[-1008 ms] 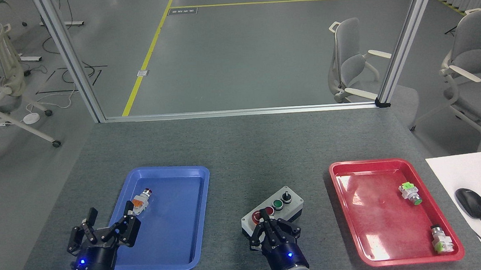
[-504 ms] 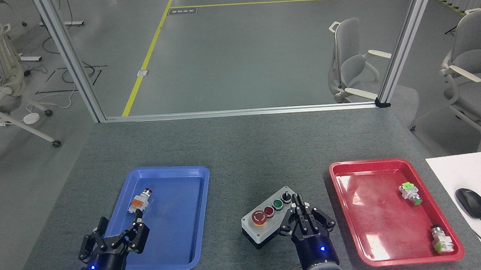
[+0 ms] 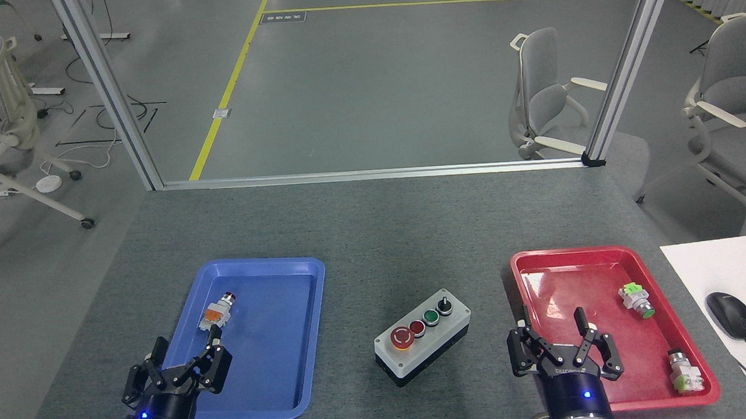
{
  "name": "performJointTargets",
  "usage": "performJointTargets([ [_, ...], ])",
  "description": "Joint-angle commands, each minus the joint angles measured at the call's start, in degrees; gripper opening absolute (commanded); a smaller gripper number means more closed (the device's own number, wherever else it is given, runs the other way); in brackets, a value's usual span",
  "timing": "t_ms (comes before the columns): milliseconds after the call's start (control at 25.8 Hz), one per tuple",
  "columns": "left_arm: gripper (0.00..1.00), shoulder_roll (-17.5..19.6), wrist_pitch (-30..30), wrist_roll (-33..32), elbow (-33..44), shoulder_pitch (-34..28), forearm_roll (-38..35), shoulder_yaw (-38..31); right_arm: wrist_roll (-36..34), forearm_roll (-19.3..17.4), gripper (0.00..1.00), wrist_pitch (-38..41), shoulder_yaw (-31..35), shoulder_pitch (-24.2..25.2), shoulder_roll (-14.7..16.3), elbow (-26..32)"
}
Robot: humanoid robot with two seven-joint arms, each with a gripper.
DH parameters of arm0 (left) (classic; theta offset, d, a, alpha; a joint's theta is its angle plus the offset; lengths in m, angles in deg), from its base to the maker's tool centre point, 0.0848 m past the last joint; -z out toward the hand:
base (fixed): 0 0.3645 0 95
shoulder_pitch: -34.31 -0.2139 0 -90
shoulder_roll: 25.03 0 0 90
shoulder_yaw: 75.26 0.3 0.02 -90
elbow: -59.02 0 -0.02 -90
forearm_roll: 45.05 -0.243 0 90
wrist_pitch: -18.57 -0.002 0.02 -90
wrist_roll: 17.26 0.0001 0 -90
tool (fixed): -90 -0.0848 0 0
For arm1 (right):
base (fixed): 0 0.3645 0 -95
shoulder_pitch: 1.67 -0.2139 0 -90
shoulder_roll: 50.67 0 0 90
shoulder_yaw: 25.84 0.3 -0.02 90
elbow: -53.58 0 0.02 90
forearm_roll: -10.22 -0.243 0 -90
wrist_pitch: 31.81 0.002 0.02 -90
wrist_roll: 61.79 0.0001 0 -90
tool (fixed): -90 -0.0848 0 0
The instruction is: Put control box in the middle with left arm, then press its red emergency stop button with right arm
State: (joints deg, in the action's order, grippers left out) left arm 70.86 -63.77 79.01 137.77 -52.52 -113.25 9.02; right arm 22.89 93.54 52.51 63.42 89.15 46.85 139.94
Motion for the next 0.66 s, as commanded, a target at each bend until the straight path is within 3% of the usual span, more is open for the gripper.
performJointTargets([
  [0, 0.99, 0.00, -0.01, -0.03, 0.00, 0.00, 0.00, 0.00, 0.49, 0.00, 0.98, 0.14, 2.32, 0.76, 2.24, 2.06],
  [620, 0.99, 0.00, -0.01, -0.03, 0.00, 0.00, 0.00, 0.00, 0.14, 0.00, 0.98, 0.58, 2.75, 1.91, 1.71, 3.46],
])
